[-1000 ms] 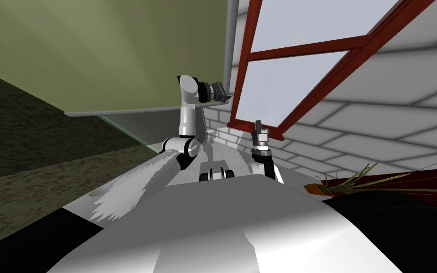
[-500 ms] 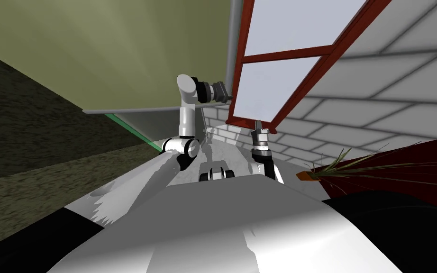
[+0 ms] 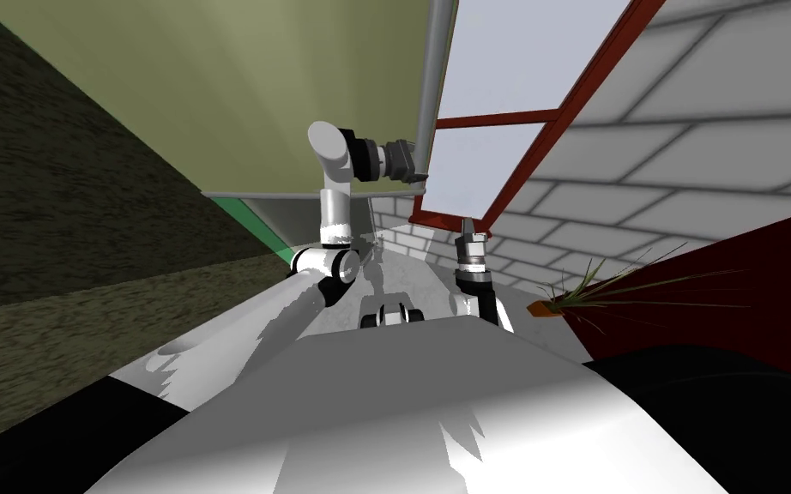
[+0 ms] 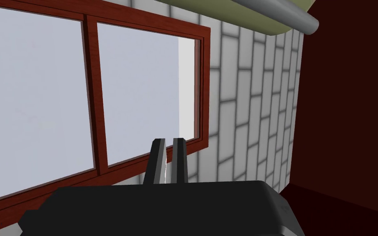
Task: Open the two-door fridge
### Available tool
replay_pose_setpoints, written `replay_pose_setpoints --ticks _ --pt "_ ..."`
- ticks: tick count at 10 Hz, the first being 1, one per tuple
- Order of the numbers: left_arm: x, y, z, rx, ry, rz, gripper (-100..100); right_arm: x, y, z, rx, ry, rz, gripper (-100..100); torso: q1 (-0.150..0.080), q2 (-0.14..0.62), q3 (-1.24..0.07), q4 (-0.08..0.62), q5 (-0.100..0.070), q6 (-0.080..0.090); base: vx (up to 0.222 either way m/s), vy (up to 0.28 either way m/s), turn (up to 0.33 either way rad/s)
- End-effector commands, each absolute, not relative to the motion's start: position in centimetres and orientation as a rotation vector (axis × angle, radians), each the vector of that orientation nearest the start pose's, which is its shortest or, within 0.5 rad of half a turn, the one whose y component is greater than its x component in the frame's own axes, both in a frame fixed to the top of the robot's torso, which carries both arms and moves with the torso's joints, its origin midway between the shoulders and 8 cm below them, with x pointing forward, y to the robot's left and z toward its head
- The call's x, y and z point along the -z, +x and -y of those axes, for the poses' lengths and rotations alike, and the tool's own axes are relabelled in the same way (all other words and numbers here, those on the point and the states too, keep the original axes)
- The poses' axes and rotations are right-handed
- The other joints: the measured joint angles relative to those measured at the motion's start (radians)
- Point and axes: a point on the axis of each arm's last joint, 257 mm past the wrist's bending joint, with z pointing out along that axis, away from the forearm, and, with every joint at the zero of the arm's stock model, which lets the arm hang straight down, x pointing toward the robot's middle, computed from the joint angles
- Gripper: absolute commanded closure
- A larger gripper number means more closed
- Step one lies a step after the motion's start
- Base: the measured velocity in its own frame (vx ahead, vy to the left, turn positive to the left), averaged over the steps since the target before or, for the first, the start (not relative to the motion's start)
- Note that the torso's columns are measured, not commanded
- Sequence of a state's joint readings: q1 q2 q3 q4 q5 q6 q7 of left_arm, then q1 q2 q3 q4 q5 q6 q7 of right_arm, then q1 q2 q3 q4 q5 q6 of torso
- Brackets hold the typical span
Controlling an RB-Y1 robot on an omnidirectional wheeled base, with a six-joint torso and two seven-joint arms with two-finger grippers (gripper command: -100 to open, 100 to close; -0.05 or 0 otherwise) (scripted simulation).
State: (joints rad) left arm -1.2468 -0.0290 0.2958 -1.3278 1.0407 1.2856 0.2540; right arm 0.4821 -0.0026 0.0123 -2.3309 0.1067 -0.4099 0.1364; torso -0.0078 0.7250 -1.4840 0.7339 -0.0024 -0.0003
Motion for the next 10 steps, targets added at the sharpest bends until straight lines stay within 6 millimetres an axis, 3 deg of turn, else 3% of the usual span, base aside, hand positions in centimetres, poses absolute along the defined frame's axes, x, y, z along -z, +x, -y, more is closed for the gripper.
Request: replay_pose_setpoints --ticks 1,3,4,5,10 --pt "-19.4 51.2 12.1 2.4 -1.417 -2.123 -100 -3.5 35.2 26.3 -1.116 0.555 -0.718 0 0.001 0.0 0.0 0.0 0.0 0.001 0.093 -0.081 0.041" --pt "-20.9 50.3 11.9 2.4 -1.408 -2.142 -100 -3.5 35.2 26.3 -1.116 0.555 -0.718 0 0.008 0.013 0.008 0.004 0.002 0.001 0.039 -0.06 0.064" --pt "-20.6 50.4 12.1 2.4 -1.407 -2.136 -100 -3.5 35.2 26.3 -1.116 0.555 -0.718 0 0.009 0.016 0.01 0.005 0.003 0.001 0.015 -0.02 0.009" --pt "-20.7 50.4 12.1 2.399 -1.41 -2.139 0 -3.5 35.2 26.3 -1.116 0.555 -0.718 0 0.01 0.016 0.01 0.005 0.003 0.001 0.0 0.0 0.0" --pt "-20.7 50.4 12.1 2.399 -1.41 -2.139 0 -3.5 35.2 26.3 -1.116 0.555 -0.718 0 0.008 0.013 0.008 0.004 0.002 0.0 0.0 0.0 0.0"
